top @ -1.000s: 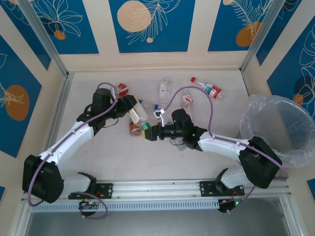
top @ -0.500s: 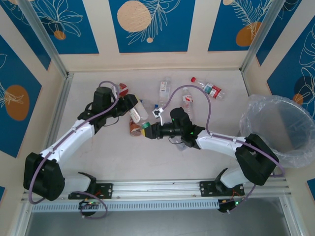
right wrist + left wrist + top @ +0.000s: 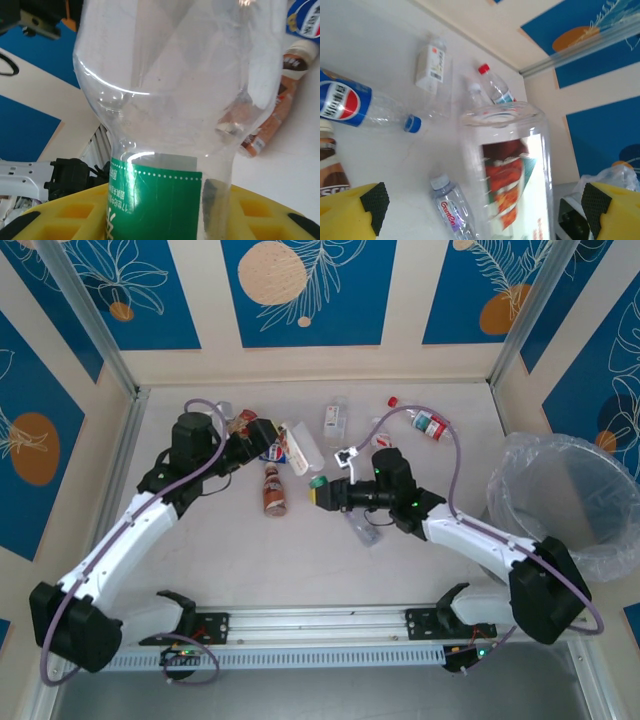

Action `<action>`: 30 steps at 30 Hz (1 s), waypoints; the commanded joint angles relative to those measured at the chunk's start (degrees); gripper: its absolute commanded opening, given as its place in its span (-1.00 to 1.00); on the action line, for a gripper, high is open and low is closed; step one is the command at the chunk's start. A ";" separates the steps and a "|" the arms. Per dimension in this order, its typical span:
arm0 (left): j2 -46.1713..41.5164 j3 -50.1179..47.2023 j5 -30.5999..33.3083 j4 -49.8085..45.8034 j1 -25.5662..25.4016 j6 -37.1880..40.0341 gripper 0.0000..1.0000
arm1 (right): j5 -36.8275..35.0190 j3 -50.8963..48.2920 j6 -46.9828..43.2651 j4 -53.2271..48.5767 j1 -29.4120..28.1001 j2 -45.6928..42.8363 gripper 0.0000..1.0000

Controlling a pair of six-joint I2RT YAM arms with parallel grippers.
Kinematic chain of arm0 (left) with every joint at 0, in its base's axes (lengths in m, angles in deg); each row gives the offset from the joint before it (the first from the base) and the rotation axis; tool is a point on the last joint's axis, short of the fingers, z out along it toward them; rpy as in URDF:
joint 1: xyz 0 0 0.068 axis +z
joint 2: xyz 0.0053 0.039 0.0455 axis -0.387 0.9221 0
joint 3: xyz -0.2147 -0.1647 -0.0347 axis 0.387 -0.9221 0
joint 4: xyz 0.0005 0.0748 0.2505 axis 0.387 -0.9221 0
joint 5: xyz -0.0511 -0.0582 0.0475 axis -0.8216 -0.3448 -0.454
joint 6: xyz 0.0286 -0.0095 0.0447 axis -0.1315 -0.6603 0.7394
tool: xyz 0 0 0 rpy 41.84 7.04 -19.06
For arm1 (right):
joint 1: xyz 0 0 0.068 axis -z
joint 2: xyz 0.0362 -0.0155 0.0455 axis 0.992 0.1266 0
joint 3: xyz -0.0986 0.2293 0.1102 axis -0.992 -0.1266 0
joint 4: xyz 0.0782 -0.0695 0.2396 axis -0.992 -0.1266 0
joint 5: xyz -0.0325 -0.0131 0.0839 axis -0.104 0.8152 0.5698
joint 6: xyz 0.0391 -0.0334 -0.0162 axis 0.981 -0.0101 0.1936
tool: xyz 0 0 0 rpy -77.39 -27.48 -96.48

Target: Put the plastic bottles in the bin

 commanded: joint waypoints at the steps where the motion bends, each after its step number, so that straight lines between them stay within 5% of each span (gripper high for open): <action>1: -4.08 -0.41 11.35 -4.21 -0.39 1.64 0.99 | 4.18 2.87 -0.40 -8.67 3.11 -5.35 -1.00; 5: -6.72 -4.63 19.60 -4.38 -0.39 2.80 0.99 | 8.28 6.94 -0.17 -17.13 9.05 -11.50 -1.00; 15: -7.78 -8.55 16.44 -1.61 -0.39 8.08 0.99 | 12.05 27.50 -6.36 -46.69 26.32 -16.34 -1.00; 21: -8.53 -10.12 15.69 1.53 -0.36 10.22 0.99 | -6.63 31.25 -11.08 -53.39 31.39 -23.05 -1.00; 30: -2.94 -8.59 7.09 4.81 -0.39 6.91 0.99 | -49.75 26.11 -21.85 -51.54 33.07 -33.88 -1.00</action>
